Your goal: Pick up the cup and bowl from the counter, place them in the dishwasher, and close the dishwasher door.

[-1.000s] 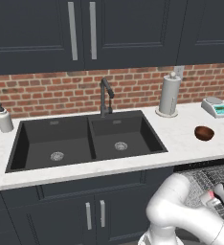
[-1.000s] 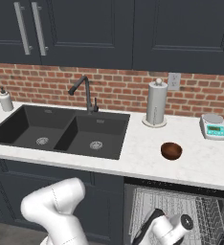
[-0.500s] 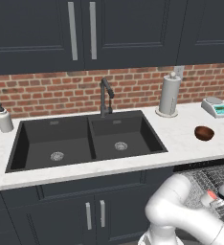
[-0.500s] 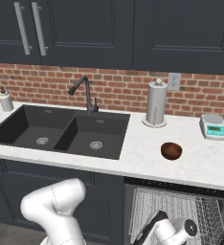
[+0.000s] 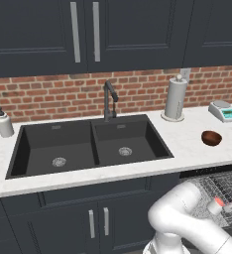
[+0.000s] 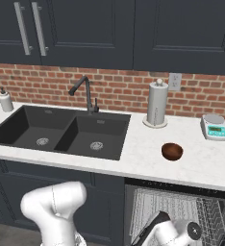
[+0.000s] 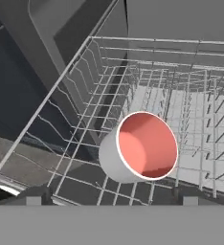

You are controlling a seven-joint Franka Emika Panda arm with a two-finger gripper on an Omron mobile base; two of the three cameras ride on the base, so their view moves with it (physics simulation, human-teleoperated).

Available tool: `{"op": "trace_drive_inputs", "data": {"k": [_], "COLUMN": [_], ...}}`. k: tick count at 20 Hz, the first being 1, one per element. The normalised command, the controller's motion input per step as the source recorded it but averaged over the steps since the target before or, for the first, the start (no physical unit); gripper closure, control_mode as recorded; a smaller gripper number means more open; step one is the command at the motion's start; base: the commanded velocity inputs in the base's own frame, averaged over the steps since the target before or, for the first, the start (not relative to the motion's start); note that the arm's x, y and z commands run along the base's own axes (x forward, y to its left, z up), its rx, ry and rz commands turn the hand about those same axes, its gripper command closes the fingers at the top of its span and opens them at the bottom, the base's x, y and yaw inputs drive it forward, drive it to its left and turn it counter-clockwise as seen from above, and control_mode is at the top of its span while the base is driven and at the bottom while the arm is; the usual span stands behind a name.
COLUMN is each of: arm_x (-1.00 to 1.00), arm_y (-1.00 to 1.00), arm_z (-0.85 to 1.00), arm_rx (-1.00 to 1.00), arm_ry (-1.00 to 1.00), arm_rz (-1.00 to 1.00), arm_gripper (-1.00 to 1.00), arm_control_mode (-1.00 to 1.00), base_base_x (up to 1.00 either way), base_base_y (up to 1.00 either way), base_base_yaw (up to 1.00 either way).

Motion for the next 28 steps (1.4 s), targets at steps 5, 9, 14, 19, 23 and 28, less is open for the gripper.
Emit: {"op": "trace_drive_inputs", "data": {"k": [5, 9, 14, 19, 23, 28], "arm_x": [-0.58, -0.62, -0.35, -0.08, 0.03, 0.10], "arm_y": [0.12, 0.32, 0.52, 0.55, 0.44, 0.00], "arm_z": [0.53, 0.74, 0.87, 0.91, 0.96, 1.00], "arm_rx": [0.07, 0.05, 0.00, 0.00, 0.00, 0.00], "arm_ry": [0.00, 0.00, 0.00, 0.00, -0.02, 0.00], "arm_rz": [-0.13, -0.14, -0.15, -0.10, -0.02, 0.00], "arm_gripper": [-1.00, -1.00, -1.00, -1.00, -1.00, -1.00], "arm_control_mode": [-1.00, -1.00, -1.00, -1.00, -1.00, -1.00], "base_base_x": [0.00, 0.00, 0.00, 0.00, 0.00, 0.00], "base_base_y": [0.00, 0.00, 0.00, 0.00, 0.00, 0.00], "base_base_yaw": [0.00, 0.00, 0.00, 0.00, 0.00, 0.00]}}
